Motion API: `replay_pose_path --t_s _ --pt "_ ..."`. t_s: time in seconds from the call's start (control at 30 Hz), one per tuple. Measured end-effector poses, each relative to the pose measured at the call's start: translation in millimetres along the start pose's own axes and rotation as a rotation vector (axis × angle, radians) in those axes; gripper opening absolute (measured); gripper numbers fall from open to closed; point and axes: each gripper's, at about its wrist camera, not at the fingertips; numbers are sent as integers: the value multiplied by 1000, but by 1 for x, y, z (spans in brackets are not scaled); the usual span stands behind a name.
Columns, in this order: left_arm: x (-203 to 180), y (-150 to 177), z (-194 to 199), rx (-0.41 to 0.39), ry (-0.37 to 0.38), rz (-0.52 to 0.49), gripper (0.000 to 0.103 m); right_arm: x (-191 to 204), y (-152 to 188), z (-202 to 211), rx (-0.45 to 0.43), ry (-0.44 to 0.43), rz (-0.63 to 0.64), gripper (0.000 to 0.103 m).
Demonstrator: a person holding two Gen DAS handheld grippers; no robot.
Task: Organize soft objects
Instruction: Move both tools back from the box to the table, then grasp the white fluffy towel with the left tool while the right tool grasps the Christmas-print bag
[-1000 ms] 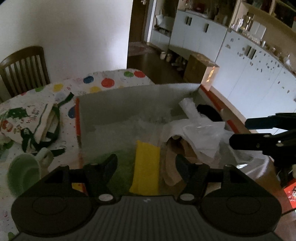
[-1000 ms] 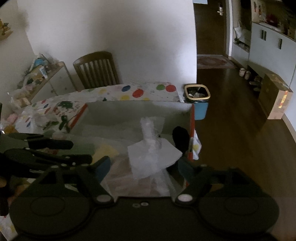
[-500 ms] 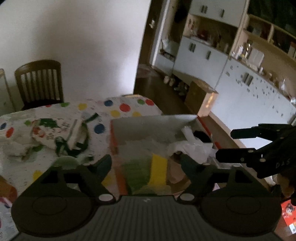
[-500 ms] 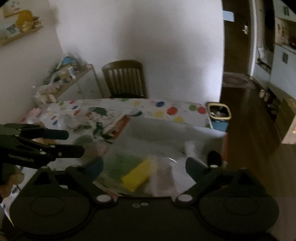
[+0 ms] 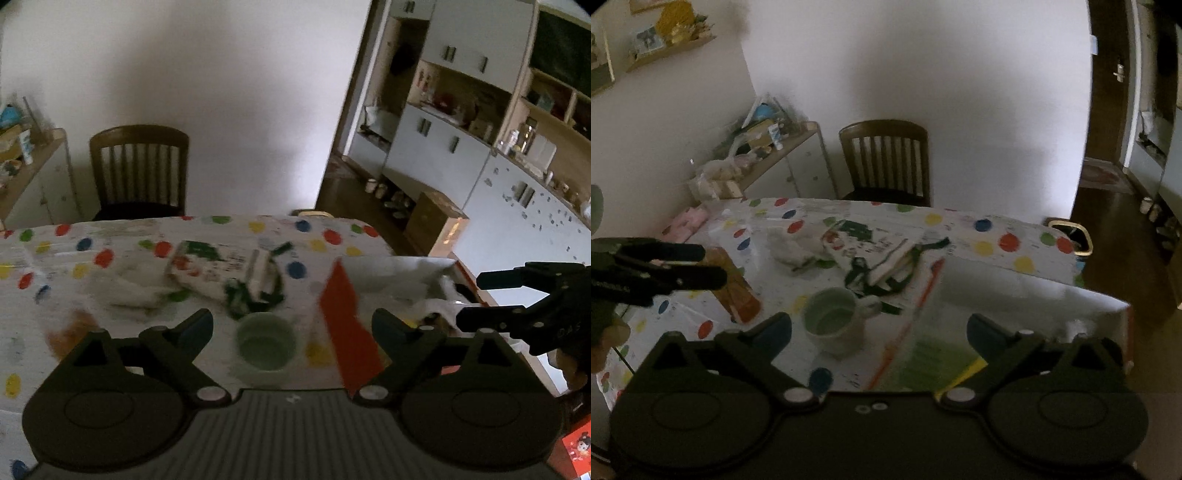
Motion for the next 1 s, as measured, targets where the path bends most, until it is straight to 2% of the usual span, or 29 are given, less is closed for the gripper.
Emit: replay_pose_path --t_s 0.1,0.17,0.47,0.63,0.77,0.9,1.0 --pt "35 -2 11 -3 -5 11 95 24 -8 -16 3 11 20 101" --pt "58 -5 17 -12 -18 10 103 37 -13 -27 4 12 20 101" --pt "158 -31 24 -53 -93 -23 103 83 -44 -87 28 58 42 101" --pt "206 -42 1 -30 -113 -49 103 100 -59 -127 56 79 73 101" --pt "237 -45 -29 15 -88 -67 103 110 -69 -163 112 88 116 101" --pt "258 -39 -65 48 -69 -42 103 116 -74 -196 156 129 150 100" --pt "263 -32 -95 73 -59 -65 103 119 -76 -219 186 160 194 96"
Point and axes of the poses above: each gripper's, at about its wrist camera, not at the fingertips, and z roughly against the way its jaws point, x to its left, y to its underside, and after that the axes turned 3 degrees about -z, right-handed
